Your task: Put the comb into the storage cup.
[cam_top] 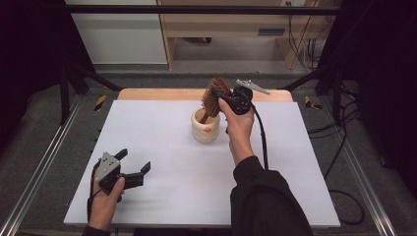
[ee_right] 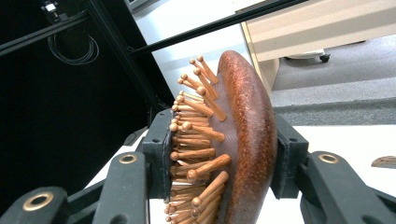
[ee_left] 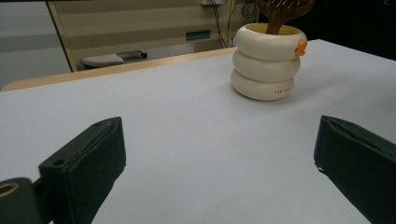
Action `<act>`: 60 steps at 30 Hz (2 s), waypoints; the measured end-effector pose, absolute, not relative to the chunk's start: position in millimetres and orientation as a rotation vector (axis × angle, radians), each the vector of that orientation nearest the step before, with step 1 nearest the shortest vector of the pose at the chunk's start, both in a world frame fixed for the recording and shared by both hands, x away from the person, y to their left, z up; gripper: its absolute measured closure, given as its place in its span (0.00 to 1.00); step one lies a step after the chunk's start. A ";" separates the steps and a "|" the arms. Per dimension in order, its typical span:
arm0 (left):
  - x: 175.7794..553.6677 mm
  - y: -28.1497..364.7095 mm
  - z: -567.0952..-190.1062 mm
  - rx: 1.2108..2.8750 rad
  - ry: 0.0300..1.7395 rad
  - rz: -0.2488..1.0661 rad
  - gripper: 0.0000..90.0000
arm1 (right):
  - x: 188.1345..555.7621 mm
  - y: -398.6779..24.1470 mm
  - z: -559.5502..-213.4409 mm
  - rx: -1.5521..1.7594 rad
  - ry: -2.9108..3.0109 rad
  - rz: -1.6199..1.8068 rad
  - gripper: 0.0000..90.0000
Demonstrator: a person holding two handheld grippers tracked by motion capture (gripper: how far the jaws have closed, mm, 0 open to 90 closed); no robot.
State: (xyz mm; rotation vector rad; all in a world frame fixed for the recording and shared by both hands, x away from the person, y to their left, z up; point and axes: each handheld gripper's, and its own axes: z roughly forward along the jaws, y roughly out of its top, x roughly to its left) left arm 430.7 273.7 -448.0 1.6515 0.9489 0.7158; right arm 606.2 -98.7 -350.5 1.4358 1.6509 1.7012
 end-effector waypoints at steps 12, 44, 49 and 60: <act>430.8 273.6 -448.1 1.653 0.949 0.715 0.03 | 606.9 -100.0 -354.8 1.450 1.650 1.702 0.57; 431.0 273.8 -448.3 1.653 0.951 0.713 0.03 | 609.3 -103.5 -364.4 1.491 1.639 1.715 0.57; 431.2 273.6 -448.5 1.652 0.951 0.711 0.03 | 609.4 -104.3 -365.3 1.496 1.637 1.720 0.57; 431.2 273.2 -448.7 1.655 0.951 0.710 0.03 | 610.1 -108.5 -367.4 1.514 1.632 1.729 0.56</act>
